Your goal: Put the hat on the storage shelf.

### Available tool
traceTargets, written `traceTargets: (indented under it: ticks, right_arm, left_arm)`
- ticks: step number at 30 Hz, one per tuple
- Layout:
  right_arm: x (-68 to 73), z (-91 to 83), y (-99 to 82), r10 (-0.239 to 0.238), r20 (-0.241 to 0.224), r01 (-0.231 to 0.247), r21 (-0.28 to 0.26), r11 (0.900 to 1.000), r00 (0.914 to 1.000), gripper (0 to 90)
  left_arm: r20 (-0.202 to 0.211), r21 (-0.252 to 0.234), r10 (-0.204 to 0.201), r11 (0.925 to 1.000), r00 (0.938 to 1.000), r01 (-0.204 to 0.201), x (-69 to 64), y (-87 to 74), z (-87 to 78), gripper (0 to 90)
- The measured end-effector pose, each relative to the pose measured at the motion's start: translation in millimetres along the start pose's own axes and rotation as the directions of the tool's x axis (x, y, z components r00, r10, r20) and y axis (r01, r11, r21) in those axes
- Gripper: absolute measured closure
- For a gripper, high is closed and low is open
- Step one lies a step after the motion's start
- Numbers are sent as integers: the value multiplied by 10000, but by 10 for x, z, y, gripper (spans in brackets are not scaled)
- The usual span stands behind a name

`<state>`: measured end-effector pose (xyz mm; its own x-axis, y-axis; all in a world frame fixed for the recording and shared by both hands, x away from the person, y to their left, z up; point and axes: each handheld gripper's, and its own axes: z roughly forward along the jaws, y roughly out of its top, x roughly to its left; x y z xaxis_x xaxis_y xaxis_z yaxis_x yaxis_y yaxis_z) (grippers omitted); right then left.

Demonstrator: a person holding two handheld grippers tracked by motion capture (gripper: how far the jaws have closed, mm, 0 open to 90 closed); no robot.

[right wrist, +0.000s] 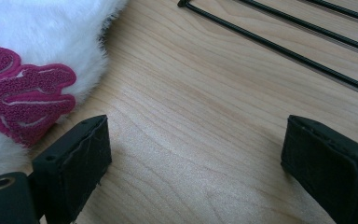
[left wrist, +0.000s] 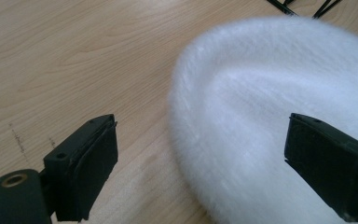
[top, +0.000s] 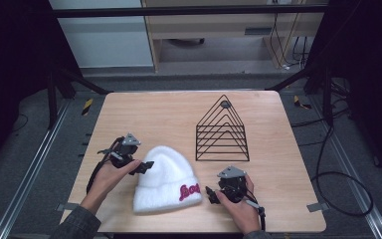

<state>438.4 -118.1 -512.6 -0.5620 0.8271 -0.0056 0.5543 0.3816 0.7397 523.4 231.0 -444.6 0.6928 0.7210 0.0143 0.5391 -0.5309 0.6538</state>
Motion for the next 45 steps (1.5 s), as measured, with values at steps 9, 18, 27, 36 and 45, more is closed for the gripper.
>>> traceTargets:
  ticks: [9, 18, 27, 36, 45]
  right_arm:
    - [0, 0, 0, -3, 1, 3, -1, 10000, 10000, 84]
    - [0, 0, 0, -2, 2, 2, 2, 10000, 10000, 84]
    - [0, 0, 0, -2, 2, 2, 0, 10000, 10000, 84]
    - [0, 0, 0, -5, 1, 5, -1, 10000, 10000, 84]
    - [-1, 0, 0, -19, 18, 19, 4, 10000, 10000, 84]
  left_arm:
    - [179, 112, -189, 9998, 9997, 187, 67, 56, 104, 197]
    - [230, 188, -454, 9988, 9987, 450, 100, 90, 254, 345]
    - [126, 733, -142, 9972, 9998, 132, 58, 168, 444, 477]
    - [159, 752, -100, 9971, 9998, 87, 44, 191, 408, 791]
    - [229, 139, 338, 9993, 9992, -342, -64, 248, 85, 814]
